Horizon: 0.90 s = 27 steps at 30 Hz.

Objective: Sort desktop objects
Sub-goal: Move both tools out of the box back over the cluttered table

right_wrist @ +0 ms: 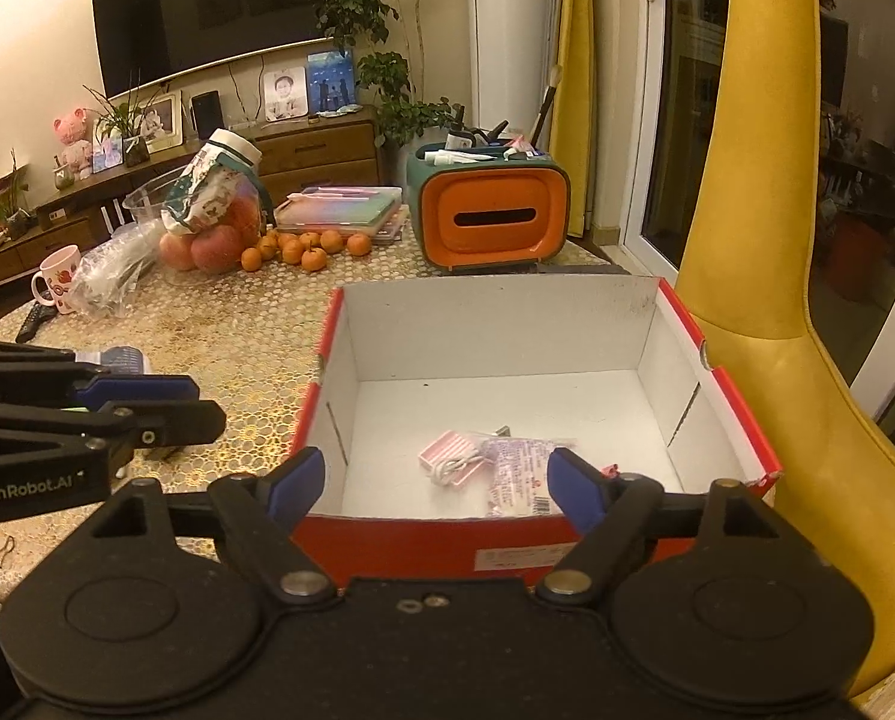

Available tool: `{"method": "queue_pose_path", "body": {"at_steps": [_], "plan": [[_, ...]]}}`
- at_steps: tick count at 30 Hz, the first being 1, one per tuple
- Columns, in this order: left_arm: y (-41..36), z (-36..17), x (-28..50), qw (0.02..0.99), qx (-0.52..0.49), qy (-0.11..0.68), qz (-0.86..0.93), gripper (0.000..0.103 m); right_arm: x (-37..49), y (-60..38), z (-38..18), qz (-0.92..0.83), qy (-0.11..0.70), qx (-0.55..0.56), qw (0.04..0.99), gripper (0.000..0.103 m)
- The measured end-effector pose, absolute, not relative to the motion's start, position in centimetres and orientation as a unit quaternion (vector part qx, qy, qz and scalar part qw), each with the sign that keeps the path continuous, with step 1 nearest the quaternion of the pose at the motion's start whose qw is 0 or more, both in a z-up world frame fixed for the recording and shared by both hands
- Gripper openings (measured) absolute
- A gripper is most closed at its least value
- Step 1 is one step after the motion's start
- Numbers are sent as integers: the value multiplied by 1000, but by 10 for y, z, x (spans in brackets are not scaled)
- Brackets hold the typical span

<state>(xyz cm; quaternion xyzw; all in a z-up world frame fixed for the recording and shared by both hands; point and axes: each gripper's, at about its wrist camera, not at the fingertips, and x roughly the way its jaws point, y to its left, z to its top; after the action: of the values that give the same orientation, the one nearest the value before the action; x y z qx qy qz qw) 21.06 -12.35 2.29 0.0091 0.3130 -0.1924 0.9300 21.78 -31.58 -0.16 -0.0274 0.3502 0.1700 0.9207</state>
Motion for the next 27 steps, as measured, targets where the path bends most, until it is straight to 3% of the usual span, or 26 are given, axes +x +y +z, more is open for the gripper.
{"method": "queue_pose_path", "body": {"at_steps": [5,14,15,16,17,23,25,27], "plan": [[-107,25,199,935,7,306,-181,20,206,-302,1,178,346,-30,921,86],[-68,26,178,943,-1,292,-162,30,192,-271,1,201,338,-29,919,90],[-64,25,176,943,-2,291,-160,41,191,-266,1,205,338,-30,918,91],[-59,24,174,944,-5,291,-158,61,189,-261,0,208,338,-32,917,91],[-54,23,172,944,-9,290,-157,68,188,-256,-1,211,338,-35,916,91],[-26,18,163,946,-20,290,-141,70,179,-229,-5,230,338,-49,911,93],[-15,17,160,947,-24,291,-133,80,177,-222,-6,233,338,-50,910,94],[-4,16,157,948,-30,290,-125,82,176,-216,-8,237,338,-50,909,95]]}}
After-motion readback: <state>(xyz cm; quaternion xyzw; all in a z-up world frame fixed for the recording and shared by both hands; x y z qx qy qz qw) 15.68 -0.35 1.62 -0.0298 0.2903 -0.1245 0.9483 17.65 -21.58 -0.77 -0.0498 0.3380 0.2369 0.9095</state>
